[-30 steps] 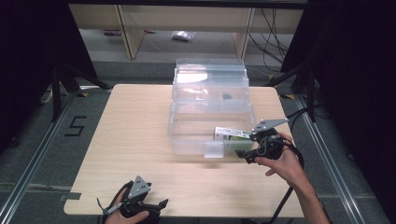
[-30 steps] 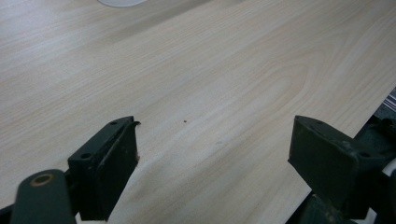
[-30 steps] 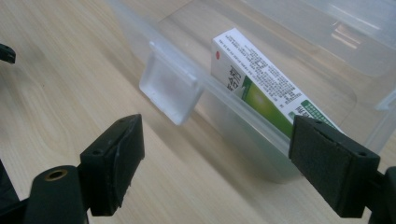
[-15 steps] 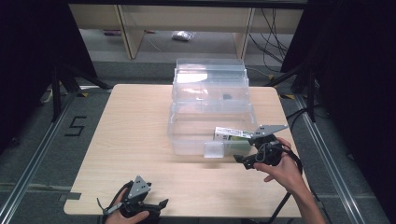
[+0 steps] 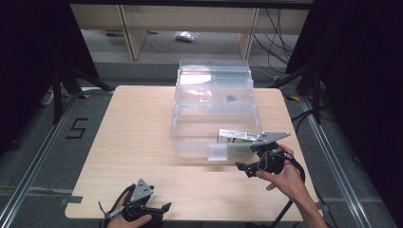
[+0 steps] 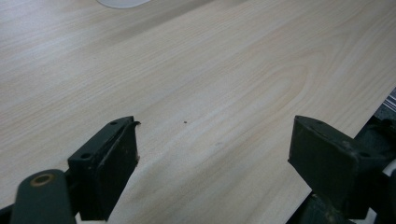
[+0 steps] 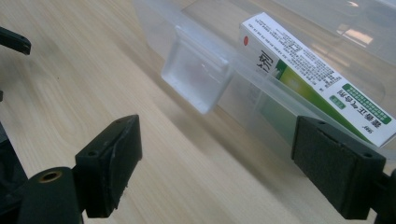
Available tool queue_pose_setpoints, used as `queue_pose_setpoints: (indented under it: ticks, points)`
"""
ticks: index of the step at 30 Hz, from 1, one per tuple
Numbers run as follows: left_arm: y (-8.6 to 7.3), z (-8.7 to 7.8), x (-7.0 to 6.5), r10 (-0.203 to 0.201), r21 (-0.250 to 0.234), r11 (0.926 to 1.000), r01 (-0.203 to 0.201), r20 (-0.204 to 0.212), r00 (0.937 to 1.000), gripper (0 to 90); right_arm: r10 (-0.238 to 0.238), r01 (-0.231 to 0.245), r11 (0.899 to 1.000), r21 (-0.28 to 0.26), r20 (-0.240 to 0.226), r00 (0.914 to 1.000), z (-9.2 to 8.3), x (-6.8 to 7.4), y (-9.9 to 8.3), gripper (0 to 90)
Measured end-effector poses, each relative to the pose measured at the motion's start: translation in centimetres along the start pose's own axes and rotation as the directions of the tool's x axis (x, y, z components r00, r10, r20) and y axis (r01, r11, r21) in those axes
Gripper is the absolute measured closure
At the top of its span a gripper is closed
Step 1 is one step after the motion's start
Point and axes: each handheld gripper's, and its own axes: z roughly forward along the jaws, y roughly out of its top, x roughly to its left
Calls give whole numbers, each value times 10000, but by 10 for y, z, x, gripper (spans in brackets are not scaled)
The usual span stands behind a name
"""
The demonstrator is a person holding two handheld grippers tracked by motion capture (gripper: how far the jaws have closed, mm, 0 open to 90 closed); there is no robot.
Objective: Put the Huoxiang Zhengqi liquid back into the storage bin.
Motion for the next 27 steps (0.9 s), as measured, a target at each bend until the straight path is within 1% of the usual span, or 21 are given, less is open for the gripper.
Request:
queue_pose_setpoints:
  ticks: [2, 3, 4, 5, 6, 7, 9, 10, 11, 12, 14, 15, 17, 18, 19, 20, 21, 23, 24, 25, 27]
  points:
    - [0, 0, 0, 4, 8, 10000, -4, 0, 10000, 149, -77, 77, 9999, 84, -25, 10000, 1, 1, -1, 173]
    - [0, 0, 0, -1, -1, 10000, 1, -4, 10000, 149, -149, 149, 9998, -101, 3, 9999, 3, 1, -3, 173]
    - [0, 0, 0, -1, 3, 10000, 1, -2, 10000, 149, -231, 232, 9997, 106, -84, 9997, 2, 0, -2, 173]
    - [0, 0, 0, 5, 8, 10000, -5, 7, 10000, 149, -289, 289, 9996, 20, -121, 9995, 3, 0, -3, 173]
    - [0, 0, 0, 9, 22, 10000, -9, 12, 10000, 149, -193, 193, 9997, -151, -34, 9998, 5, 2, -5, 173]
    - [0, 0, 0, 18, 26, 10000, -18, 18, 10000, 149, 65, -64, 9999, 152, -48, 10000, 2, 4, -5, 173]
    - [0, 0, 0, 17, 18, 10000, -17, 12, 10000, 149, -210, 210, 9998, 20, -60, 9998, 2, 1, -6, 173]
    - [0, 0, 0, 3, 10, 10000, -3, 10, 10000, 150, -203, 201, 9997, -111, -111, 9997, 4, 1, -7, 173]
    - [0, 0, 0, 0, -3, 10000, 0, 7, 10000, 149, -221, 221, 9997, -62, -7, 9998, 4, 1, -8, 173]
    - [0, 0, 0, 5, 4, 10000, -5, 16, 10000, 150, -60, 60, 10000, 25, -3, 10000, 4, 3, -9, 173]
    - [0, 0, 0, 8, 7, 10000, -8, 11, 10000, 149, -47, 47, 10000, -24, -44, 10000, 5, 4, -12, 174]
    - [0, 0, 0, 3, 1, 10000, -3, 17, 10000, 149, -175, 175, 9998, -27, -30, 9998, 6, 3, -13, 174]
    - [0, 0, -1, -48, -25, 10000, 48, 47, 10000, 149, -65, 64, 10000, -61, -60, 10000, 6, 3, -15, 174]
    - [0, -1, 0, 10, 22, 10000, -10, 130, 9999, 149, -284, 277, 9988, -407, -153, 9995, 9, 2, -16, 174]
    - [0, 0, -1, -53, -28, 10000, 54, 133, 9999, 149, 20, -22, 9999, -139, -120, 9999, 6, 4, -17, 174]
    - [0, 0, -1, -50, -18, 10000, 50, 138, 9999, 149, -192, 188, 9993, -318, -127, 9997, 8, 3, -18, 174]
    - [0, 0, -1, -51, -25, 10000, 52, 142, 9999, 149, 159, -160, 9997, -172, -71, 9998, 7, 5, -20, 174]
    - [0, 0, -1, -123, -119, 9999, 124, 141, 9998, 149, 6, -11, 9996, -285, -190, 9998, 9, 5, -23, 174]
    - [0, 0, -2, -166, -103, 9998, 167, 115, 9998, 149, 91, -94, 9998, -163, -181, 9998, 10, 6, -25, 174]
    - [0, -1, -1, -58, -34, 10000, 58, 107, 9999, 149, 392, -394, 9992, -56, -217, 9990, 10, 9, -27, 174]
    - [0, -1, -1, -74, -35, 10000, 74, 86, 9999, 149, 437, -440, 9990, -99, -239, 9988, 13, 10, -32, 174]
